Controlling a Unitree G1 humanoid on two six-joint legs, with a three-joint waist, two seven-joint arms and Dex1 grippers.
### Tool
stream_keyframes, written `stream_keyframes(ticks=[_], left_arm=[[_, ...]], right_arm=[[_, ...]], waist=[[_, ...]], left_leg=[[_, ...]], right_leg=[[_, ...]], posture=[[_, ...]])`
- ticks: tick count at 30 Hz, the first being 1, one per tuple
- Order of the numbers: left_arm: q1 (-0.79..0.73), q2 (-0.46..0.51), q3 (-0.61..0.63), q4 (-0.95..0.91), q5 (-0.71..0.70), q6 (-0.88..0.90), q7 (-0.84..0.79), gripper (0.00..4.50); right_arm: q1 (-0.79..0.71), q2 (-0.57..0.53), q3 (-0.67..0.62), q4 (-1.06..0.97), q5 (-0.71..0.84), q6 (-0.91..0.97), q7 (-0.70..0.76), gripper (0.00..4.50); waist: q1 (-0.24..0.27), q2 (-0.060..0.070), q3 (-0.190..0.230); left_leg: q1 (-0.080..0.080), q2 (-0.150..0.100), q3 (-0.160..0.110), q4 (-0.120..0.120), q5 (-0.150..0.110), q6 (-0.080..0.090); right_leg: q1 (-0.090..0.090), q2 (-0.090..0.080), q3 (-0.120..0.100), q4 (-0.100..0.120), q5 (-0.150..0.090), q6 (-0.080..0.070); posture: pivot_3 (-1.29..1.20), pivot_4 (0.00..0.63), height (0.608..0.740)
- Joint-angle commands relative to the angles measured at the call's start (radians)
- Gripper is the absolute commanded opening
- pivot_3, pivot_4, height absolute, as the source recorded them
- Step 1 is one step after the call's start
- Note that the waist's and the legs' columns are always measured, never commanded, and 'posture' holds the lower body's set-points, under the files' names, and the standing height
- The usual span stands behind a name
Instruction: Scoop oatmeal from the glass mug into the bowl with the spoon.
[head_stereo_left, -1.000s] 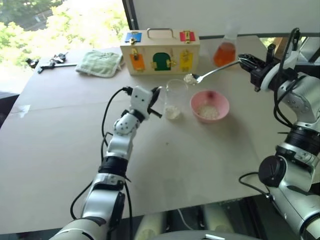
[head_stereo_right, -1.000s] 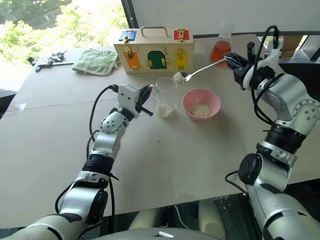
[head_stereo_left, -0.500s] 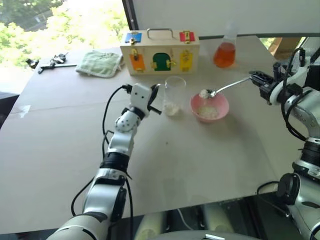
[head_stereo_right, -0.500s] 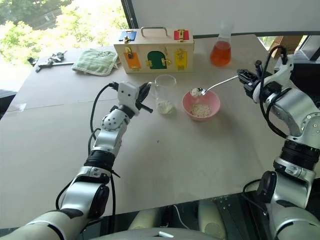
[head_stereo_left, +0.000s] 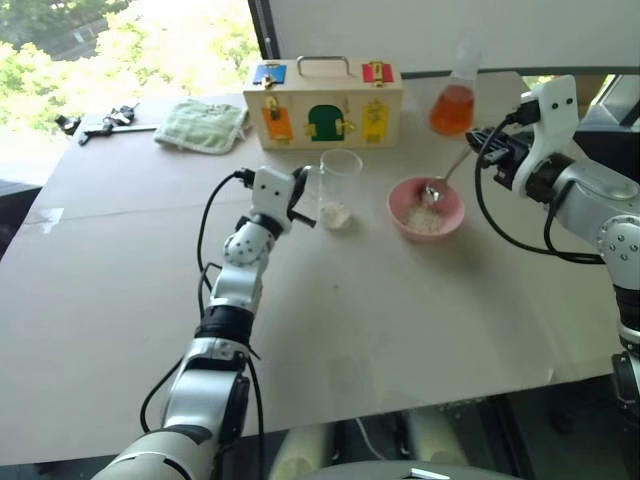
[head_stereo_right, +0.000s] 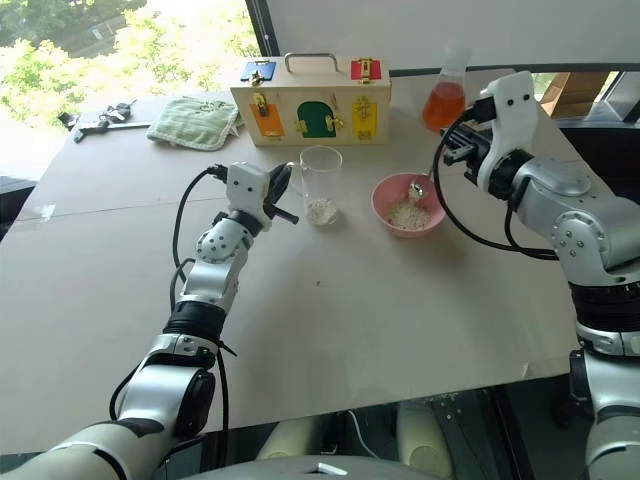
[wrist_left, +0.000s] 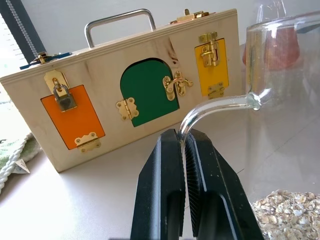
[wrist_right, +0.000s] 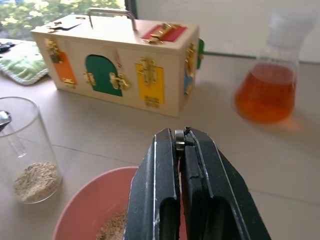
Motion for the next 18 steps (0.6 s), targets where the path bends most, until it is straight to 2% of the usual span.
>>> stream_keyframes(ticks=[1, 7, 10, 14, 18], left_arm=[[-0.008, 0.004, 0.007, -0.050, 0.002, -0.024, 0.011, 0.05], [-0.019, 0.001, 0.003, -0.036, 0.006, -0.028, 0.007, 0.05], [-0.021, -0.002, 0.001, -0.033, 0.008, -0.030, 0.004, 0.05], [-0.020, -0.005, -0.001, -0.034, 0.009, -0.029, 0.000, 0.05], [-0.018, -0.006, -0.002, -0.033, 0.011, -0.029, -0.005, 0.05]], right_arm=[[-0.034, -0.024, 0.010, -0.102, -0.080, -0.050, 0.115, 0.00], [-0.021, -0.075, 0.042, -0.160, -0.212, -0.081, 0.248, 0.00], [0.002, -0.051, 0.000, -0.150, -0.216, -0.053, 0.246, 0.00], [-0.002, 0.064, -0.182, -0.035, -0.115, 0.093, 0.114, 0.00], [-0.112, 0.209, -0.434, 0.114, 0.063, 0.231, -0.077, 0.00]], waist=[[0.001, 0.000, 0.000], [0.011, -0.001, 0.000], [0.018, -0.001, 0.000], [0.022, -0.002, 0.000], [0.023, -0.003, 0.000]], left_leg=[[0.000, 0.000, 0.000, 0.000, 0.000, 0.000], [0.000, 0.000, 0.000, 0.000, 0.000, 0.000], [0.000, 0.000, 0.000, 0.000, 0.000, 0.000], [0.000, 0.000, 0.000, 0.001, 0.000, 0.000], [0.000, -0.001, 0.000, 0.002, 0.000, 0.000]], right_leg=[[0.000, 0.000, 0.000, 0.000, 0.000, 0.000], [0.000, 0.000, 0.000, 0.000, 0.000, 0.000], [0.000, 0.000, 0.000, 0.000, 0.000, 0.000], [0.000, 0.000, 0.000, 0.000, 0.000, 0.000], [0.000, -0.001, 0.000, 0.001, 0.000, 0.000]], posture=[[0.00, 0.150, 0.740], [0.00, 0.150, 0.740], [0.00, 0.150, 0.740], [0.00, 0.150, 0.740], [0.00, 0.150, 0.740]])
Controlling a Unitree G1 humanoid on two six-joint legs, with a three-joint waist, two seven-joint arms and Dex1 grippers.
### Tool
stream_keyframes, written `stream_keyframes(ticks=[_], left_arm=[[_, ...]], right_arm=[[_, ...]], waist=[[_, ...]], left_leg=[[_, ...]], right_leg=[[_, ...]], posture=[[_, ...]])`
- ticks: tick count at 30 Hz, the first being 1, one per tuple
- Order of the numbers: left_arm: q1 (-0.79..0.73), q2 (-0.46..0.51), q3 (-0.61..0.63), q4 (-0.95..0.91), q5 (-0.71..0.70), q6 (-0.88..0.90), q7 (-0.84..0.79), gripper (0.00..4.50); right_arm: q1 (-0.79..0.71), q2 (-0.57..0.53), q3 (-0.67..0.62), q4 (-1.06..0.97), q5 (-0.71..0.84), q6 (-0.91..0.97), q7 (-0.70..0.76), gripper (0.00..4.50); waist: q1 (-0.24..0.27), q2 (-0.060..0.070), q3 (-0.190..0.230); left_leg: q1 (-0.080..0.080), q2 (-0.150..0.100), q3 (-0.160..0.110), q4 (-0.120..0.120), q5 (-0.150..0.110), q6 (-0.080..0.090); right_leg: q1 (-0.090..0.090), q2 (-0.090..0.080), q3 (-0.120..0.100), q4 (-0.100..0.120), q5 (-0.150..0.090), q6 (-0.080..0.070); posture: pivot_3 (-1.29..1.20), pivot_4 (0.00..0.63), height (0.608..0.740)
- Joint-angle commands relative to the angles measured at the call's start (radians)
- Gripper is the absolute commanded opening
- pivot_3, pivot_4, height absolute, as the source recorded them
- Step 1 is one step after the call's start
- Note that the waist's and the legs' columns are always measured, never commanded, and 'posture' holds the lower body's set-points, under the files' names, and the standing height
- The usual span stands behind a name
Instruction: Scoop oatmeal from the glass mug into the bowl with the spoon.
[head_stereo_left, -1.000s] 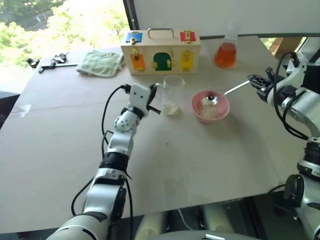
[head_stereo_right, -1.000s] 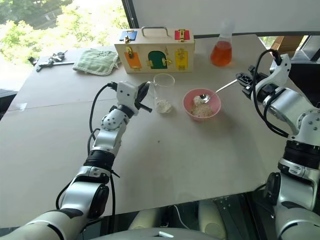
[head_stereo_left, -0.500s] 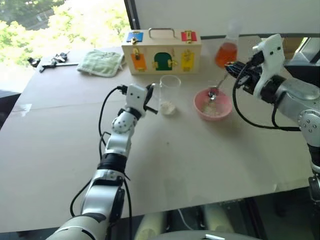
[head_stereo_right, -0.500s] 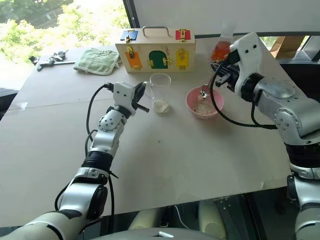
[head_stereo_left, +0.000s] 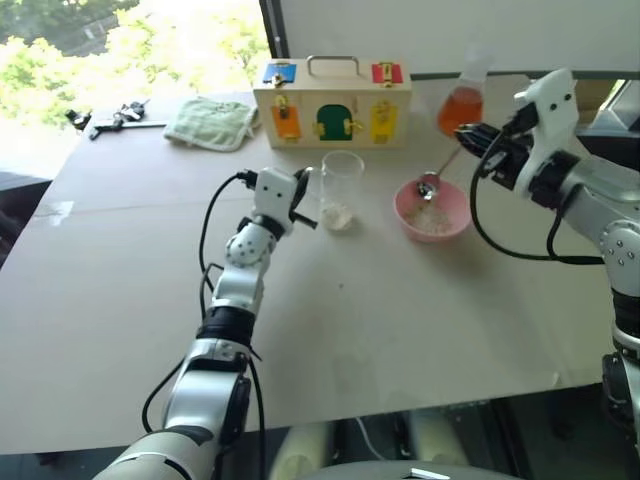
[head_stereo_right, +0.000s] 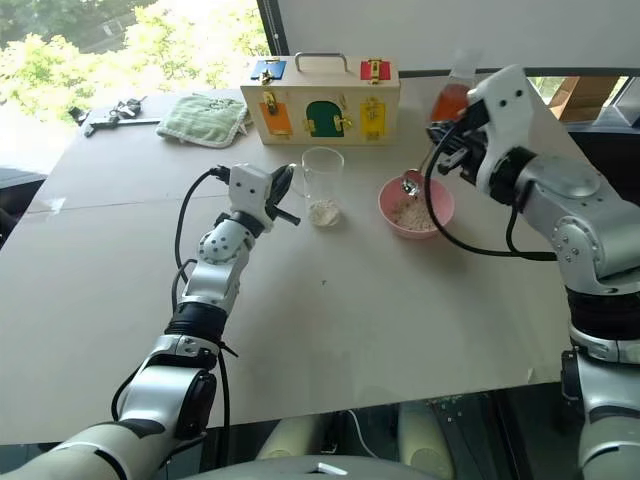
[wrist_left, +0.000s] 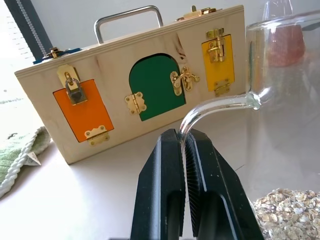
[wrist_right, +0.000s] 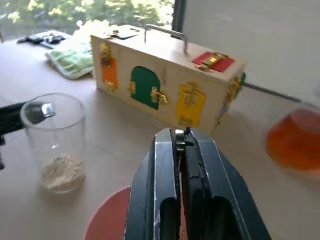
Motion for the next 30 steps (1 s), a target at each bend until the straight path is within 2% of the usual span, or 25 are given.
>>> stream_keyframes(ticks=[1, 6, 10, 14, 18, 23, 24, 26, 28, 29, 30], left_arm=[[-0.017, 0.000, -0.001, -0.035, -0.004, -0.022, -0.002, 0.05], [-0.014, -0.006, -0.006, -0.037, -0.001, -0.021, -0.006, 0.05], [-0.020, -0.006, -0.006, -0.027, -0.001, -0.024, -0.007, 0.05], [-0.030, -0.002, -0.002, -0.015, -0.001, -0.026, -0.005, 0.05], [-0.030, 0.007, 0.003, -0.023, -0.003, -0.025, -0.008, 0.05], [-0.020, 0.022, 0.012, -0.038, -0.008, -0.022, -0.007, 0.05], [-0.017, 0.023, 0.013, -0.041, -0.008, -0.022, -0.006, 0.00], [-0.012, 0.023, 0.013, -0.048, -0.007, -0.021, -0.004, 0.00], [-0.007, 0.023, 0.013, -0.055, -0.007, -0.019, -0.002, 0.00], [-0.004, 0.022, 0.013, -0.058, -0.007, -0.019, -0.001, 0.00], [-0.003, 0.022, 0.013, -0.059, -0.007, -0.018, -0.001, 0.00]], right_arm=[[-0.128, 0.079, -0.210, 0.054, 0.156, 0.094, -0.157, 0.00], [-0.248, 0.205, -0.285, 0.060, 0.296, 0.173, -0.294, 0.00], [-0.279, 0.300, -0.276, 0.047, 0.385, 0.203, -0.358, 0.00], [-0.251, 0.368, -0.216, 0.021, 0.394, 0.199, -0.378, 0.00], [-0.255, 0.395, -0.191, 0.035, 0.395, 0.179, -0.384, 0.00], [-0.223, 0.337, -0.062, 0.028, 0.279, 0.162, -0.286, 0.00], [-0.220, 0.331, -0.043, 0.027, 0.261, 0.151, -0.270, 0.70], [-0.220, 0.329, -0.019, 0.032, 0.231, 0.124, -0.249, 0.97], [-0.224, 0.333, -0.007, 0.038, 0.211, 0.104, -0.230, 1.73], [-0.228, 0.336, -0.005, 0.039, 0.206, 0.096, -0.221, 2.27], [-0.229, 0.338, -0.005, 0.040, 0.203, 0.092, -0.214, 2.39]], waist=[[-0.002, 0.000, 0.000], [-0.011, 0.000, 0.000], [-0.012, 0.000, 0.000], [-0.013, 0.000, 0.000], [-0.015, 0.000, 0.000], [-0.032, 0.001, 0.000], [-0.032, 0.001, 0.000], [-0.034, 0.001, 0.000], [-0.036, 0.001, 0.000], [-0.035, 0.001, 0.000], [-0.035, 0.001, 0.000]], left_leg=[[0.000, 0.000, 0.000, 0.000, 0.000, 0.000], [0.000, 0.000, 0.000, -0.003, 0.000, 0.000], [0.000, 0.000, 0.000, -0.002, 0.000, 0.000], [0.000, 0.000, 0.000, -0.002, 0.000, 0.000], [0.000, -0.001, 0.000, -0.002, 0.000, 0.000], [0.000, -0.001, 0.000, -0.002, 0.000, 0.000], [0.000, -0.001, 0.000, -0.002, 0.000, 0.000], [0.000, -0.001, 0.000, -0.002, 0.000, 0.000], [0.000, -0.001, 0.000, -0.002, 0.000, 0.000], [0.000, -0.001, 0.000, -0.002, 0.000, 0.000], [0.000, -0.001, 0.000, -0.002, 0.000, 0.000]], right_leg=[[0.000, 0.000, 0.000, 0.000, 0.000, 0.000], [-0.002, 0.001, 0.002, 0.001, 0.000, 0.000], [-0.002, 0.001, 0.002, 0.001, 0.000, 0.000], [-0.002, 0.001, 0.002, 0.001, 0.000, 0.000], [-0.002, 0.000, 0.002, 0.001, 0.000, 0.000], [-0.002, 0.000, 0.001, 0.001, 0.000, 0.000], [-0.002, 0.000, 0.001, 0.001, 0.000, 0.000], [-0.002, 0.000, 0.001, 0.001, 0.000, 0.000], [-0.003, 0.001, 0.002, 0.002, 0.000, 0.000], [-0.003, 0.001, 0.002, 0.002, 0.000, 0.000], [-0.003, 0.001, 0.002, 0.002, 0.000, 0.000]], posture=[[0.00, 0.150, 0.740], [0.00, 0.150, 0.740], [0.00, 0.150, 0.740], [0.00, 0.150, 0.740], [0.00, 0.150, 0.740], [0.00, 0.150, 0.740], [0.00, 0.150, 0.740], [0.00, 0.150, 0.740], [0.00, 0.150, 0.740], [0.00, 0.150, 0.740], [0.00, 0.150, 0.740]])
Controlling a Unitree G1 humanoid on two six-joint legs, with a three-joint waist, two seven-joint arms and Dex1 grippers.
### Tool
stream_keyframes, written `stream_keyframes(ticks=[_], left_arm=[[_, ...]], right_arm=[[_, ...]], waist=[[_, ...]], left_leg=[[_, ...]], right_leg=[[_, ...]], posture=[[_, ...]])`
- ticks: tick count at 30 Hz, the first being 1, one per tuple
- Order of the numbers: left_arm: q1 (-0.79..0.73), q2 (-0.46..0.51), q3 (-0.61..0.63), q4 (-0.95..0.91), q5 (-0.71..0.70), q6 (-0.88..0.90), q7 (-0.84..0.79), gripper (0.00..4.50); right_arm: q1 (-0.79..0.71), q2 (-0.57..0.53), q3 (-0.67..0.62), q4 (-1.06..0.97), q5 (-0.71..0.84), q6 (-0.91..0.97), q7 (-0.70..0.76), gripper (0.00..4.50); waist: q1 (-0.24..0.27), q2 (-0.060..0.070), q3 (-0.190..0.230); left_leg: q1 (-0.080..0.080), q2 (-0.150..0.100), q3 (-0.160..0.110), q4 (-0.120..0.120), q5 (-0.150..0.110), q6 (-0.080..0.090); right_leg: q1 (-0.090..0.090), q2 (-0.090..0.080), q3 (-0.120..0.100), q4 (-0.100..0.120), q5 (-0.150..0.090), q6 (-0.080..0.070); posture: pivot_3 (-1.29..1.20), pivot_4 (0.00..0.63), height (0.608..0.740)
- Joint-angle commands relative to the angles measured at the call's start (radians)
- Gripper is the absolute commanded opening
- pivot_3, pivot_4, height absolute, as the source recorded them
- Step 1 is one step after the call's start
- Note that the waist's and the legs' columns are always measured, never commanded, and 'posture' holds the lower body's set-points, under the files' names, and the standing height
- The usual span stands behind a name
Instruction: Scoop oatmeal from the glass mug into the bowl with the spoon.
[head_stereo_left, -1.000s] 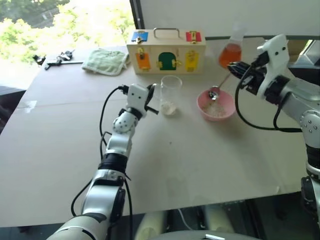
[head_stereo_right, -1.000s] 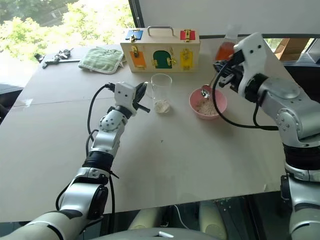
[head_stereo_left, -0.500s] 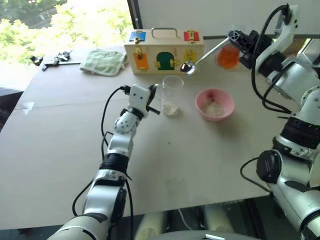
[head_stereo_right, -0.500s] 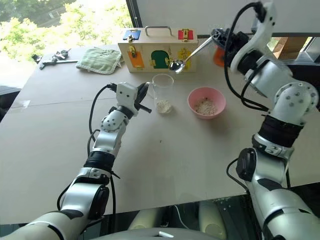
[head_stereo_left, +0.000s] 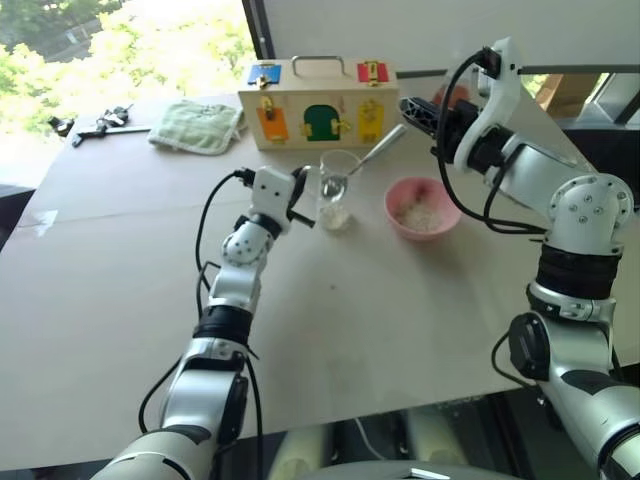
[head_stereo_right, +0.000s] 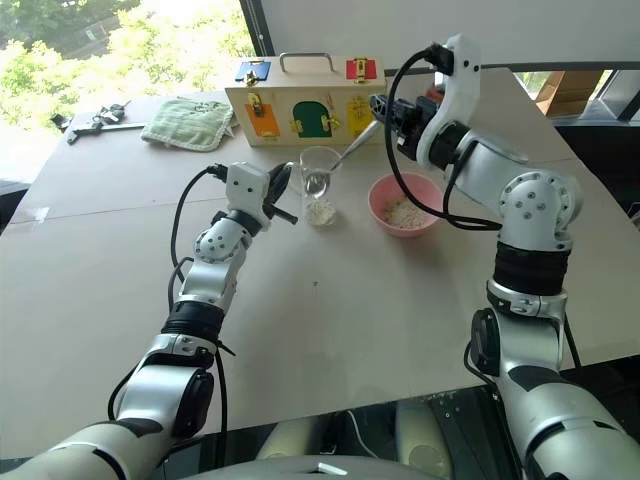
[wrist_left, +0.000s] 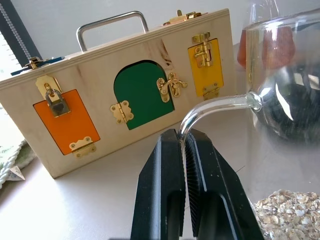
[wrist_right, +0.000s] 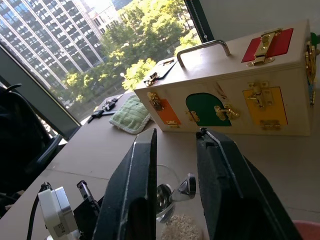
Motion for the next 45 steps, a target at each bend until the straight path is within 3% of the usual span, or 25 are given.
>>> stream_keyframes(ticks=[1, 4, 9, 18, 22, 25, 29, 35, 38, 41, 45], left_arm=[[0.003, 0.008, 0.011, -0.062, -0.008, -0.015, 0.007, 0.00], [0.031, 0.019, 0.025, -0.081, -0.014, -0.004, 0.012, 0.00], [0.147, 0.066, 0.068, -0.183, -0.032, 0.036, 0.016, 0.00], [0.387, 0.132, 0.187, -0.423, -0.105, 0.155, 0.038, 0.00], [0.425, 0.131, 0.207, -0.478, -0.122, 0.191, 0.042, 1.32], [0.444, 0.135, 0.203, -0.523, -0.105, 0.201, 0.048, 2.77], [0.512, 0.152, 0.224, -0.643, -0.108, 0.243, 0.045, 4.36], [0.792, 0.157, 0.264, -0.943, -0.206, 0.387, -0.012, 4.36], [0.957, 0.145, 0.221, -1.041, -0.228, 0.420, -0.059, 4.36], [1.079, 0.146, 0.134, -1.047, -0.176, 0.386, -0.099, 4.36], [1.112, 0.144, 0.091, -1.024, -0.136, 0.343, -0.106, 4.36]], right_arm=[[-0.029, 0.007, -0.003, -0.029, -0.009, -0.051, 0.047, 2.74], [-0.030, 0.000, -0.036, -0.028, 0.011, -0.058, 0.068, 4.04], [0.094, -0.045, -0.070, -0.113, 0.076, -0.010, 0.118, 4.04], [0.548, -0.192, -0.063, -0.319, 0.132, -0.014, 0.347, 4.04], [0.702, -0.268, 0.008, -0.402, 0.058, -0.064, 0.462, 4.08], [0.791, -0.309, 0.086, -0.450, -0.036, -0.147, 0.530, 4.08], [0.899, -0.355, 0.159, -0.467, -0.170, -0.283, 0.615, 4.08], [1.066, -0.349, 0.177, -0.458, -0.309, -0.490, 0.686, 4.08], [1.130, -0.327, 0.179, -0.403, -0.391, -0.645, 0.728, 4.08], [1.151, -0.309, 0.174, -0.323, -0.436, -0.759, 0.772, 4.08], [1.147, -0.312, 0.167, -0.263, -0.455, -0.822, 0.818, 4.08]], waist=[[0.001, 0.000, 0.000], [0.001, 0.000, 0.000], [0.000, -0.001, -0.001], [0.003, -0.001, -0.001], [0.013, -0.001, -0.001], [0.019, -0.002, -0.001], [0.024, -0.002, -0.002], [0.034, -0.003, -0.002], [0.036, -0.003, -0.002], [0.039, -0.003, -0.001], [0.046, -0.002, 0.000]], left_leg=[[0.000, 0.000, 0.000, 0.000, 0.000, 0.000], [0.000, 0.000, 0.000, 0.000, 0.000, 0.000], [0.000, 0.000, 0.000, -0.001, 0.000, 0.000], [0.002, 0.001, 0.001, -0.001, 0.000, 0.000], [0.006, 0.001, 0.000, 0.000, 0.000, 0.000], [0.006, 0.001, 0.000, 0.001, 0.000, 0.000], [0.006, 0.001, 0.000, 0.001, 0.000, 0.000], [0.006, 0.001, 0.000, 0.000, -0.001, 0.000], [0.009, 0.001, 0.000, -0.001, -0.001, 0.001], [0.017, 0.001, 0.000, -0.002, -0.004, 0.005], [0.024, 0.004, -0.002, -0.002, -0.005, 0.007]], right_leg=[[0.000, 0.000, 0.000, 0.000, 0.000, 0.000], [0.000, 0.000, 0.000, 0.000, 0.000, 0.000], [0.000, 0.000, 0.000, -0.001, 0.000, 0.000], [0.001, 0.000, 0.003, 0.001, 0.000, 0.000], [0.005, 0.000, 0.001, 0.001, 0.000, 0.000], [0.005, 0.000, 0.001, 0.001, 0.001, 0.001], [0.006, 0.000, 0.001, 0.000, 0.001, 0.001], [0.006, 0.001, 0.002, -0.003, 0.001, 0.001], [0.011, 0.000, 0.001, -0.005, 0.001, 0.001], [0.018, 0.000, 0.001, -0.006, 0.001, 0.001], [0.029, 0.000, -0.002, -0.012, 0.000, 0.001]], posture=[[0.00, 0.150, 0.740], [0.00, 0.150, 0.740], [0.00, 0.150, 0.740], [0.00, 0.150, 0.740], [0.00, 0.150, 0.740], [0.00, 0.150, 0.740], [0.00, 0.150, 0.740], [0.00, 0.150, 0.740], [0.00, 0.150, 0.740], [0.00, 0.150, 0.740], [0.00, 0.150, 0.740]])
